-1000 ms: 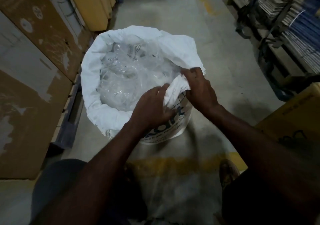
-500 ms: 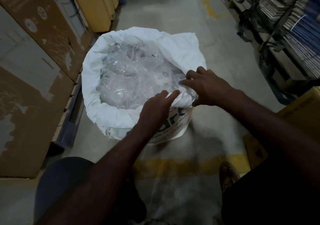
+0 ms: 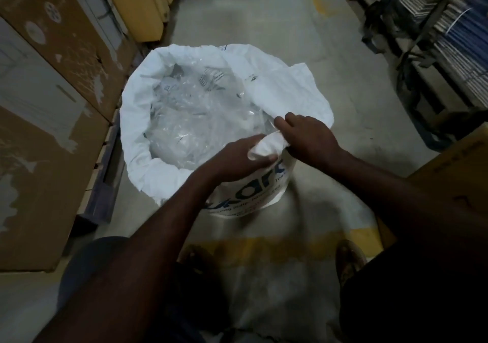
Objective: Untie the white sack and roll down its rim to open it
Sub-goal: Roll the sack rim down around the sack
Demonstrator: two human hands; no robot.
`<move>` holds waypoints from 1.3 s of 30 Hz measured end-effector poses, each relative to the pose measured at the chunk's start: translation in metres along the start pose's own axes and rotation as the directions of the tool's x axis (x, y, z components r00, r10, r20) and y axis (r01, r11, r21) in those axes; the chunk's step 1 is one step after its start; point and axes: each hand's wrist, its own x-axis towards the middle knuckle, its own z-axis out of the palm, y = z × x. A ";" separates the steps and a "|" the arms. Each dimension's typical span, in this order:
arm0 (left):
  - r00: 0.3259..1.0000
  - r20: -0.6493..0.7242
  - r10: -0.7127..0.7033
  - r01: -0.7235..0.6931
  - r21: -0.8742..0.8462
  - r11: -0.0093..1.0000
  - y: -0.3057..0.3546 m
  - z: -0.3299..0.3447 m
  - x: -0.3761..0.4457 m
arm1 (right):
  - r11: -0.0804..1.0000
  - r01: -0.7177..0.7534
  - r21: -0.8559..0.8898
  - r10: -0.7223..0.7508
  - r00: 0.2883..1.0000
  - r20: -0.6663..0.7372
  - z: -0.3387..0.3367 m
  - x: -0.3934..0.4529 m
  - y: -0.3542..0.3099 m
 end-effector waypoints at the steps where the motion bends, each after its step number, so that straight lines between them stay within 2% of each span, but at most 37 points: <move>1: 1.000 0.000 0.019 -0.019 0.007 1.000 -0.002 0.003 0.003 | 0.997 0.066 0.038 -0.065 0.998 -0.025 0.002 0.000 -0.002; 2: 1.000 -0.005 0.006 -0.006 0.031 1.000 -0.003 0.007 0.004 | 0.988 0.140 0.068 -0.138 0.990 -0.039 0.005 0.000 -0.004; 4: 0.997 -0.069 -0.020 0.027 0.106 0.994 -0.008 0.018 0.008 | 0.968 0.205 0.143 -0.215 0.975 0.053 0.006 0.003 -0.005; 6: 0.984 -0.175 0.003 0.029 0.182 0.983 -0.008 0.030 0.006 | 0.956 0.081 0.283 -0.176 0.927 0.330 0.000 0.011 0.000; 7: 0.974 -0.224 0.031 0.022 0.231 0.973 -0.008 0.037 0.005 | 0.940 -0.033 0.340 -0.144 0.865 0.482 -0.007 0.015 0.004; 8: 0.967 -0.249 0.055 0.019 0.284 0.959 -0.005 0.043 0.002 | 0.903 -0.145 0.404 -0.128 0.807 0.576 -0.013 0.019 0.009; 9: 0.963 -0.257 0.080 0.010 0.330 0.944 -0.003 0.049 0.001 | 0.851 -0.221 0.477 -0.110 0.813 0.572 -0.019 0.022 0.014; 10: 0.960 -0.259 0.106 -0.004 0.366 0.931 0.000 0.053 -0.001 | 0.810 -0.241 0.535 -0.062 0.872 0.486 -0.026 0.026 0.019; 11: 0.956 -0.256 0.144 -0.034 0.391 0.920 0.001 0.056 -0.002 | 0.820 -0.197 0.537 0.017 0.947 0.322 -0.029 0.030 0.025; 12: 0.951 -0.248 0.183 -0.067 0.414 0.908 0.003 0.058 -0.004 | 0.879 -0.143 0.455 0.087 0.986 0.142 -0.028 0.034 0.028; 13: 0.944 -0.238 0.228 -0.107 0.434 0.894 0.004 0.060 -0.004 | 0.939 -0.142 0.312 0.138 0.990 0.037 -0.027 0.039 0.026; 14: 0.934 -0.217 0.283 -0.158 0.461 0.873 0.004 0.061 -0.005 | 0.968 -0.169 0.184 0.171 0.985 0.006 -0.024 0.046 0.022; 16: 0.892 -0.157 0.424 -0.295 0.508 0.809 0.005 0.064 -0.006 | 0.985 -0.166 0.047 0.158 0.978 0.133 -0.014 0.059 0.013; 19: 0.828 -0.086 0.553 -0.432 0.531 0.729 0.006 0.067 -0.009 | 0.988 -0.139 0.069 0.111 0.944 0.310 0.010 0.065 0.011; 24: 0.834 -0.028 0.552 -0.449 0.545 0.708 -0.003 0.061 -0.010 | 0.987 -0.140 0.082 0.120 0.970 0.213 0.014 0.063 0.014; 27: 0.881 0.010 0.472 -0.398 0.554 0.731 -0.011 0.044 -0.007 | 0.959 -0.278 -0.050 0.282 0.951 0.127 0.009 0.052 0.037; 31: 0.905 0.040 0.423 -0.376 0.542 0.752 -0.014 0.028 -0.008 | 0.890 -0.430 -0.153 0.448 0.888 0.108 0.004 0.015 0.082; 34: 0.877 0.005 0.481 -0.399 0.564 0.723 -0.014 0.018 -0.009 | 0.840 -0.488 -0.239 0.527 0.837 0.145 -0.010 -0.018 0.097; 36: 0.848 -0.021 0.530 -0.416 0.594 0.689 -0.013 0.008 -0.008 | 0.794 -0.543 -0.273 0.598 0.777 0.195 -0.021 -0.039 0.095; 39: 0.822 -0.074 0.565 -0.402 0.627 0.667 -0.012 -0.008 -0.008 | 0.742 -0.585 -0.328 0.670 0.658 0.343 -0.050 -0.063 0.076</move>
